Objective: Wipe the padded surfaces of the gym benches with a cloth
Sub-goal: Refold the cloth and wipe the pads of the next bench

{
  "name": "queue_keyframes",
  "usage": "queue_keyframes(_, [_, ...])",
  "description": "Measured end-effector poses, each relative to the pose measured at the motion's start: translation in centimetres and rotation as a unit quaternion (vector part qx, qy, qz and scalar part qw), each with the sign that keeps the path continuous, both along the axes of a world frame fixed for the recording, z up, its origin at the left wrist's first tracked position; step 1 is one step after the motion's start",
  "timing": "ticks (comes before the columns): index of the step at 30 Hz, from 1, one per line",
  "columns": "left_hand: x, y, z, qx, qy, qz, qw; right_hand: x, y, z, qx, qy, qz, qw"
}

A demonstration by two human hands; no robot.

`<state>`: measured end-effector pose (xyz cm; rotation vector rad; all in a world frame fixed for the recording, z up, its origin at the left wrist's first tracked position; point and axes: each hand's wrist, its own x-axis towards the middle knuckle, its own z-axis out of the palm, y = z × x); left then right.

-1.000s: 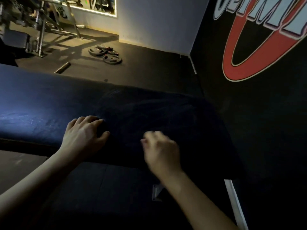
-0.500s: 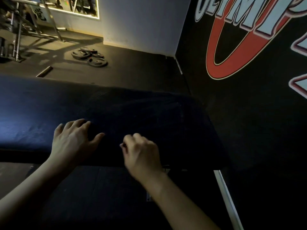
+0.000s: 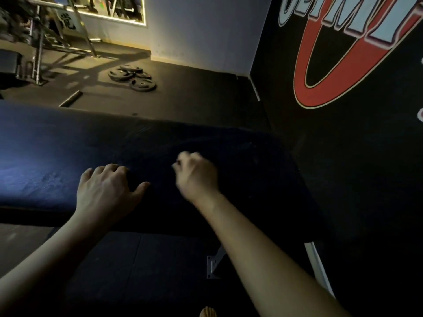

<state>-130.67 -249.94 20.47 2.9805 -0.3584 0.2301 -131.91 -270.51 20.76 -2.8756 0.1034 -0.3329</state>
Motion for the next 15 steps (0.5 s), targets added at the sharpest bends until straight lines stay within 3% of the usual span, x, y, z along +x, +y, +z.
queue_keyframes(2, [0.0,-0.3,0.7,0.004,0.004,0.0,1.0,-0.6,-0.3,0.0,0.005,-0.01,0.082,0.997])
queue_keyframes(3, [0.1,-0.5,0.9,0.006,0.005,0.003,1.0,-0.4,-2.6,-0.2,-0.006,-0.032,0.061,0.998])
queue_keyframes(7, [-0.1,-0.7,0.8,0.017,-0.004,0.022,1.0,2.0,-17.7,0.6,-0.076,-0.009,-0.194,0.978])
queue_keyframes(10, [-0.3,-0.9,0.5,0.0,-0.019,0.023,1.0,4.8,-22.2,1.6,-0.065,0.015,-0.293,0.954])
queue_keyframes(12, [-0.2,-1.1,0.5,0.005,-0.021,0.029,0.999,7.1,-18.5,1.3,-0.035,0.005,-0.279,0.96])
queue_keyframes(15, [0.1,-1.6,1.1,0.011,-0.01,0.051,0.999,8.4,-8.3,0.3,0.022,-0.01,-0.104,0.994])
